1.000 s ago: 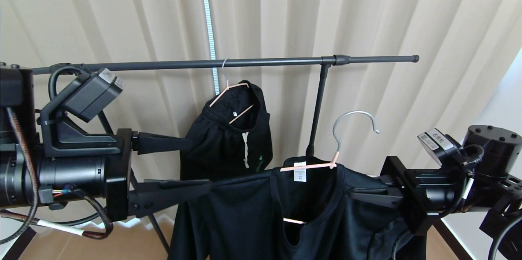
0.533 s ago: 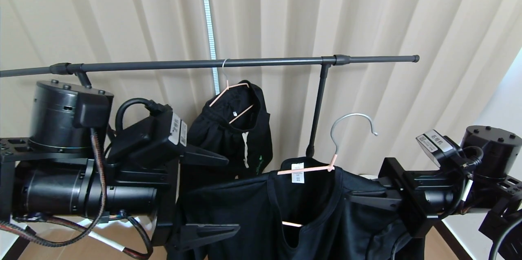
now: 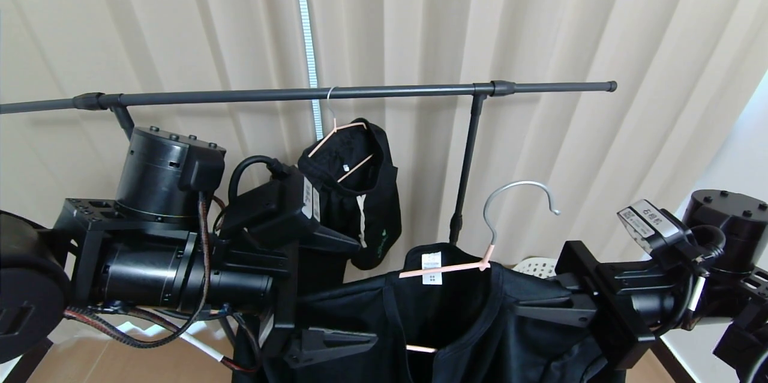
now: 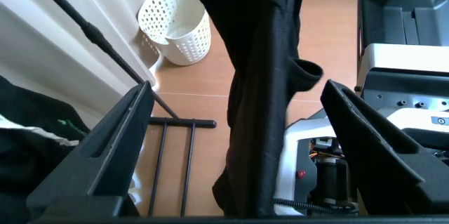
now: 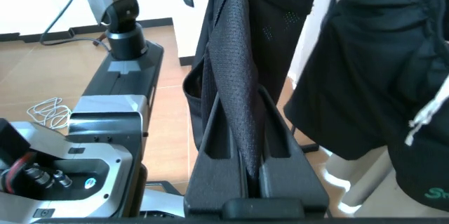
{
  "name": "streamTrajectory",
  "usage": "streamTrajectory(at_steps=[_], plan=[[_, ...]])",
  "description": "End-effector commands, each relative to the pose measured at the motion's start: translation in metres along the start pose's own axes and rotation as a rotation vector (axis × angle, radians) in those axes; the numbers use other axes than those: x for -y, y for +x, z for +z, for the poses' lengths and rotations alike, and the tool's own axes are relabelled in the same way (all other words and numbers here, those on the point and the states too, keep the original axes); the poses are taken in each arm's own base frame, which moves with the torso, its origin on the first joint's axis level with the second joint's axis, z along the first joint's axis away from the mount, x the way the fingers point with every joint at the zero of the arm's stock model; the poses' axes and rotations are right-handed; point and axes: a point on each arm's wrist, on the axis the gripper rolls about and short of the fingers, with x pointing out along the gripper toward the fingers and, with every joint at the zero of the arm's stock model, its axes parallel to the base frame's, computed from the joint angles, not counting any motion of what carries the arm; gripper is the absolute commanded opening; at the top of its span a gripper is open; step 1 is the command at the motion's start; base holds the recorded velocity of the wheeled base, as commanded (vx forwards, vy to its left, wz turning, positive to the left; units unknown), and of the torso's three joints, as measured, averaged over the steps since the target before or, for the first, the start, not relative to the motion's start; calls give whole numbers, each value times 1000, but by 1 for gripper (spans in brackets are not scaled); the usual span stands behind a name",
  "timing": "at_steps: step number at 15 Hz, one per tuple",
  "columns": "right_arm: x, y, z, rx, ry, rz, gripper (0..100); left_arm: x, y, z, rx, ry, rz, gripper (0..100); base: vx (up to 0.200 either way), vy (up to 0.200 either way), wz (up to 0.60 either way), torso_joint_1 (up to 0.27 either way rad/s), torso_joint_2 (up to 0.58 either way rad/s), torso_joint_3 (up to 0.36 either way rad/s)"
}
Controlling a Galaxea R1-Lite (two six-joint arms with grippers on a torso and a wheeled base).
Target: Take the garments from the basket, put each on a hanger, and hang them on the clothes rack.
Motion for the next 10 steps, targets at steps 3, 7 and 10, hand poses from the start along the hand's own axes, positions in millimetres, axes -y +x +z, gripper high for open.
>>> streamTrajectory(at_steps=[3,7,10], plan=[[-6,2,6,7,-25,18,0,2,4,-2,-10,-4,-12,0,0,0,0,0,0,0],[-7,2,4,4,-30,15,0,5,0,-2,-8,-10,-11,0,0,0,0,0,0,0],[-7,-1,7,9,-46,2,0,10,-5,-3,-3,-8,-8,0,0,0,0,0,0,0]])
